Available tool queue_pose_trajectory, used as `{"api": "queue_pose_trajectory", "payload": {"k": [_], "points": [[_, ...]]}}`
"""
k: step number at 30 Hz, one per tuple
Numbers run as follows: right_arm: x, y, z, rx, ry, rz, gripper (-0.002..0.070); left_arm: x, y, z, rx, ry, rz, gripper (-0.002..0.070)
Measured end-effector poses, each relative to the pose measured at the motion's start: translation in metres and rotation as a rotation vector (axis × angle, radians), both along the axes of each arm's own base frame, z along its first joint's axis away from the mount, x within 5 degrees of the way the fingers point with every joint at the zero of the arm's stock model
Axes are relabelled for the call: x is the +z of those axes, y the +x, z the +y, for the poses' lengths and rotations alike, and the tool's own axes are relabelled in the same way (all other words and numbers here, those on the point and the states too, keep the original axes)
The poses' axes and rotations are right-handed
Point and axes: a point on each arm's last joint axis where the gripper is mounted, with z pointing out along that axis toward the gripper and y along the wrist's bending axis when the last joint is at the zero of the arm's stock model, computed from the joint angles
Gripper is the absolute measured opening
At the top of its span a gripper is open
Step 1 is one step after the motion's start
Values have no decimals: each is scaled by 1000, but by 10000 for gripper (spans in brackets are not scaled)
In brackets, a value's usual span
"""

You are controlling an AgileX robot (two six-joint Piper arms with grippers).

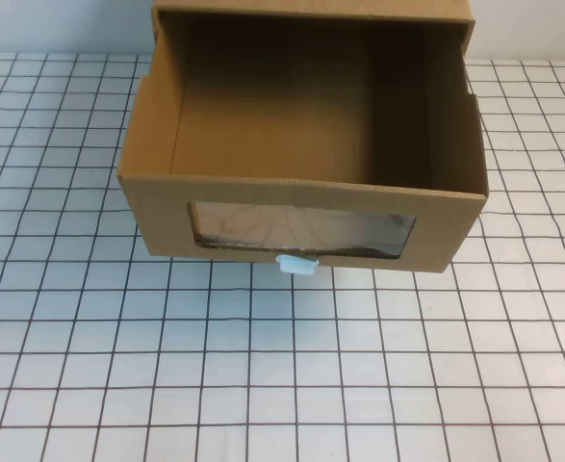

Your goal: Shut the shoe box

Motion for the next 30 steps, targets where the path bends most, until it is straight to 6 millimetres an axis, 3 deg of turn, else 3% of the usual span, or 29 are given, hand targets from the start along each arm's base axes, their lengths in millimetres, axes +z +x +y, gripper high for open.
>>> {"api": "queue_pose_trajectory", "payload": {"k": [21,25,30], "points": [[2,1,-1,-7,2,-28,-15,0,0,0,0,0,0,-2],[9,3,-2,-28,13,-98,-15,3,1,0,4,-5,-29,-2],[27,7,-7,-88,50,-308,-15,15,4,1,21,-24,-163,-2]]}}
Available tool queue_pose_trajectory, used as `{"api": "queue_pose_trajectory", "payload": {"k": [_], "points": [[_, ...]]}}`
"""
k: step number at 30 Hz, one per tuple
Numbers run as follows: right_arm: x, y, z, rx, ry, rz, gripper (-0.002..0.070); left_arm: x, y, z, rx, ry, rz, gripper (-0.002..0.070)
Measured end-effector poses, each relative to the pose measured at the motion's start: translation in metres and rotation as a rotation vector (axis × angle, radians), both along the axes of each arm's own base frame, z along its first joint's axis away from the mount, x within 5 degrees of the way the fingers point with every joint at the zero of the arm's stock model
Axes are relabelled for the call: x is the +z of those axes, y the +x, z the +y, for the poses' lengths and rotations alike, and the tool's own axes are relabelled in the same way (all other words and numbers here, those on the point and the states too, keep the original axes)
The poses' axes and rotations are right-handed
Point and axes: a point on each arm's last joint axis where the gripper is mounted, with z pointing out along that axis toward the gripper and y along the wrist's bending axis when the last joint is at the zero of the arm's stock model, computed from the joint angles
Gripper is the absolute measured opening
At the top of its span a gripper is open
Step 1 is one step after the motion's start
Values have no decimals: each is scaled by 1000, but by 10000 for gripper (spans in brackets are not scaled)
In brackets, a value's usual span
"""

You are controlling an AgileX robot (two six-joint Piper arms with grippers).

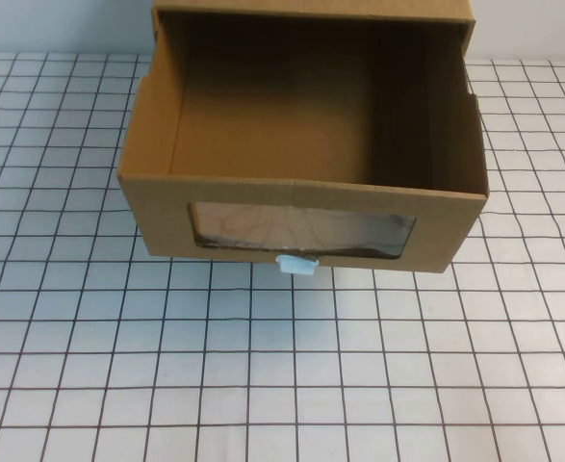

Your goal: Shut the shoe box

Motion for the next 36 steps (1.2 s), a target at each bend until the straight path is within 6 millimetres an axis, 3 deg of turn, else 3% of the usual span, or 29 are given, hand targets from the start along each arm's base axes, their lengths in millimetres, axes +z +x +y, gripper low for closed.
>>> {"api": "queue_pose_trajectory", "payload": {"k": [10,18,23,26,30,34,36], "points": [[57,-17,-20,-195,129,-659,-15,47,-5,6,61,-68,-522,-2],[68,-28,-26,-242,177,-829,-15,53,-8,7,70,-85,-597,-2],[79,-37,-22,-170,223,-950,-15,72,-21,12,41,-329,-832,-2],[108,-51,-12,-85,118,-1065,-15,90,-37,16,3,-453,-1060,-2],[170,-89,-2,15,-25,-1245,-15,135,-63,20,-35,-524,-1260,-2],[231,-127,-3,43,-57,-1354,-15,192,-93,21,-72,-529,-1297,-2],[259,-130,-4,33,-53,-1331,-15,219,-111,21,-70,-491,-1294,-2]]}}
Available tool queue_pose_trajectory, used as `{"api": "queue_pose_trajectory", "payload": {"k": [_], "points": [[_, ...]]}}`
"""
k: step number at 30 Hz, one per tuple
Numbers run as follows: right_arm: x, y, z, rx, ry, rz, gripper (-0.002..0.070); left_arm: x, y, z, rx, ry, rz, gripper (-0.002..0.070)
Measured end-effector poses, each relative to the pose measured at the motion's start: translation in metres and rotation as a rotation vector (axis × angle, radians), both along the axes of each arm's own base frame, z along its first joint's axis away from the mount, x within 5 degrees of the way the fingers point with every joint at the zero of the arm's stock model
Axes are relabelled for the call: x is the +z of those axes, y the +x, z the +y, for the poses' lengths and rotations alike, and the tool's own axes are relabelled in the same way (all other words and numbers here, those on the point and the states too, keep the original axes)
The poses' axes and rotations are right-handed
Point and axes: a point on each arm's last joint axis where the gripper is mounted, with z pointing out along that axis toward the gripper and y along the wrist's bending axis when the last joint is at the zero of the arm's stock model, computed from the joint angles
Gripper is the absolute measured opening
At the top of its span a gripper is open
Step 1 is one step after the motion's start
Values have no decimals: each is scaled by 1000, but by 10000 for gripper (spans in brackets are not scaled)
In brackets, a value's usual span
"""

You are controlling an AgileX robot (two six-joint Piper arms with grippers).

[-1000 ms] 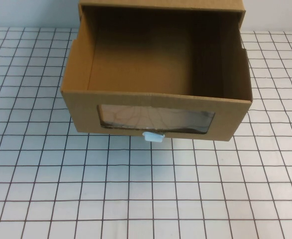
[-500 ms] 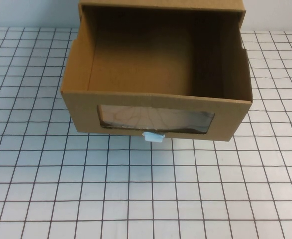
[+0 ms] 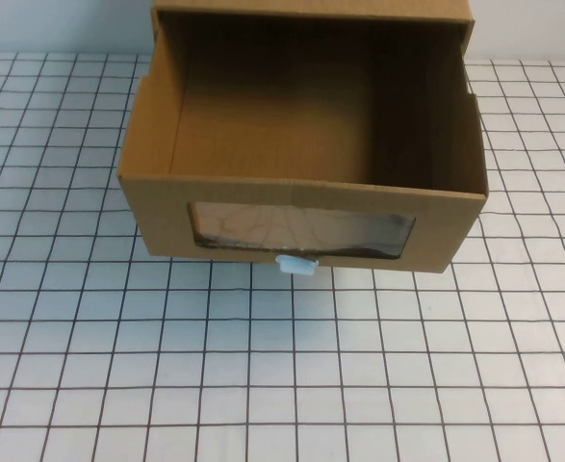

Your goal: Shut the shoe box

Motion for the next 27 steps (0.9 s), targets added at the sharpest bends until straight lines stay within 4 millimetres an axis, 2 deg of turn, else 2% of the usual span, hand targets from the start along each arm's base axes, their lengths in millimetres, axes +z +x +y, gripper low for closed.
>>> {"api": "queue_pose_trajectory", "payload": {"k": [2,5,7,10,13,17,21,27], "points": [[28,1,-2,-15,14,43,-15,22,-8,0,52,37,23,-2],[62,21,-4,-57,37,199,-15,51,-2,-2,119,96,104,-2],[79,44,-6,-100,55,365,-15,65,15,-6,127,141,221,-2],[85,89,-9,-173,76,681,-15,70,51,-12,105,213,455,-2],[71,128,-10,-253,74,961,-15,58,91,-18,73,273,692,-2],[45,161,-11,-312,67,1209,-15,38,126,-23,39,320,908,-2],[25,178,-1,-228,40,1263,-15,20,157,-28,-24,324,1090,-2],[-11,211,27,-40,-36,1267,-15,7,204,-36,-173,204,1215,-2]]}}
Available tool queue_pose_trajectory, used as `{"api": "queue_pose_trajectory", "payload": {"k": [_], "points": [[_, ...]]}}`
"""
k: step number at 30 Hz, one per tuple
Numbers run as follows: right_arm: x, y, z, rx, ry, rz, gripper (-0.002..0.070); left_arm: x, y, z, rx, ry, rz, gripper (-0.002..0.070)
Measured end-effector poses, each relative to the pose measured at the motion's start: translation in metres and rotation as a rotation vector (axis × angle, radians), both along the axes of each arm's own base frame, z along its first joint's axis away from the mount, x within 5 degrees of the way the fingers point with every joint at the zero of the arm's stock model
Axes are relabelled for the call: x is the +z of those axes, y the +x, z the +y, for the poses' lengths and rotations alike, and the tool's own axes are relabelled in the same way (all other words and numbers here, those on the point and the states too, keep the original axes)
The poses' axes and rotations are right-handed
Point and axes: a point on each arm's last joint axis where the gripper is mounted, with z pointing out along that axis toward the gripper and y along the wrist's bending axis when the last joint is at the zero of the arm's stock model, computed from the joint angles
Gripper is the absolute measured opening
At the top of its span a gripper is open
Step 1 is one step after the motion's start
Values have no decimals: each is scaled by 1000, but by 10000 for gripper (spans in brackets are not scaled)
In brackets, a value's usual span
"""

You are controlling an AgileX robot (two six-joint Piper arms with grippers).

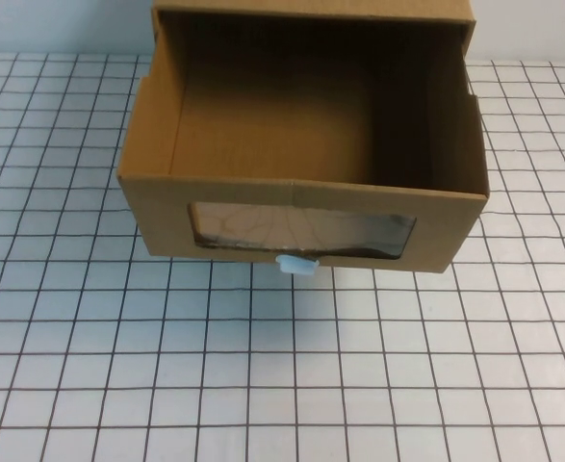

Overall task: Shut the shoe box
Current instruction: Press the shoe box with left arm

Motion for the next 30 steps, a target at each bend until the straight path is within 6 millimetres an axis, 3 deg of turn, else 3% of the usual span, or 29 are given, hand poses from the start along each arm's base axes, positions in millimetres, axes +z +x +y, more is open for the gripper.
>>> {"api": "queue_pose_trajectory", "payload": {"k": [5,9,13,17,20,24,30], "points": [[-21,26,34,161,-45,-13,-15,12,50,-18,-132,145,136,-2],[-31,29,64,301,-77,18,-15,31,91,-44,-339,278,168,-2],[-39,25,91,424,-259,-32,-15,49,132,-68,-541,278,168,-2],[-42,16,114,532,-392,-144,-15,48,180,-86,-661,211,176,-3],[-46,7,130,614,-567,-355,-15,44,212,-98,-750,141,191,-2],[-69,-4,154,797,-854,-666,-15,29,249,-116,-832,72,224,-3],[-110,1,181,1023,-959,-652,-15,8,272,-150,-898,43,262,-3]]}}
